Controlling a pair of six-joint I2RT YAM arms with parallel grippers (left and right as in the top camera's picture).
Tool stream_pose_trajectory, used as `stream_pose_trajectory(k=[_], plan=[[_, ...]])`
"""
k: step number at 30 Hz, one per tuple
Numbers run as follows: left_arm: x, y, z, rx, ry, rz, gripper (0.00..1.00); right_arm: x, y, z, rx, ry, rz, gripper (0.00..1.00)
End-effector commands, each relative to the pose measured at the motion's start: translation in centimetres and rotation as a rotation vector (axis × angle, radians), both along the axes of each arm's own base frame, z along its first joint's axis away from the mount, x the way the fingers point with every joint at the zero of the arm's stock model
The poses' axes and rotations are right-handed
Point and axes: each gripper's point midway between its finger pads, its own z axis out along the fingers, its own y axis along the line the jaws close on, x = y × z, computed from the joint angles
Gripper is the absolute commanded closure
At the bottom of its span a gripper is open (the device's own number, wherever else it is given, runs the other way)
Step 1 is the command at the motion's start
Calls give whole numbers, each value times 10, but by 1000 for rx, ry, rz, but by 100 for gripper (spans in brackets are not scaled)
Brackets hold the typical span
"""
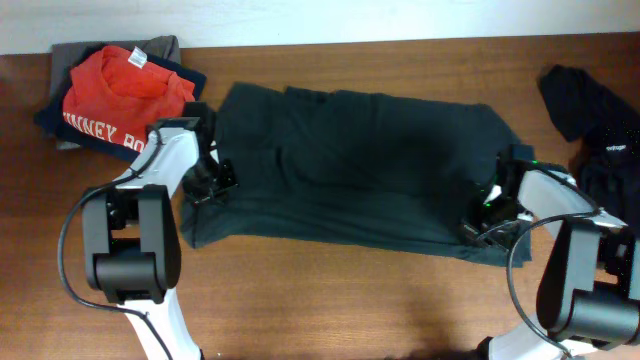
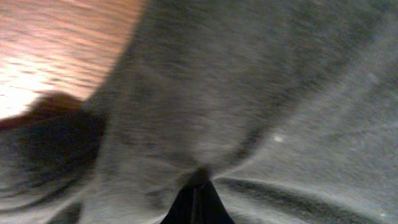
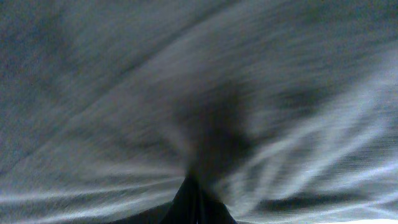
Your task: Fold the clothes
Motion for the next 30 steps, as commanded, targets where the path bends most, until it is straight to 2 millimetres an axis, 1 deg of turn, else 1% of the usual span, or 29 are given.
stream_pose_trajectory(k=[1,4,8,10,15,19,22,24,25,27,30], plan=[[-13,42,-21,92,73,44,99,-19,-37,-9,-98,54,-63,96],[-15,51,-20,91,82,68,99,-21,-46,-9,-100,56,-89,96],[-16,50,-19,91,83,67,99,-21,-47,-9,-101,54,-93,96],[-15,49,-14,88,76,73,99,-19,-48,-7,-102,50,-93,96],[-17,49,14,91,40,91,99,-10,-52,9,-104,46,-98,96],[-15,51,46,106,-27,106,99,2,-56,22,-112,24,-99,96],[-14,57,79,143,-114,118,99,12,-60,35,-117,7,-101,96],[-12,57,98,145,-170,122,99,17,-62,42,-120,-3,-101,96],[-11,57,110,143,-209,124,99,20,-62,47,-119,-8,-103,96],[-11,54,120,129,-239,121,99,21,-62,52,-115,-12,-101,96],[-11,39,122,70,-243,91,99,19,-59,52,-103,-2,-100,96]])
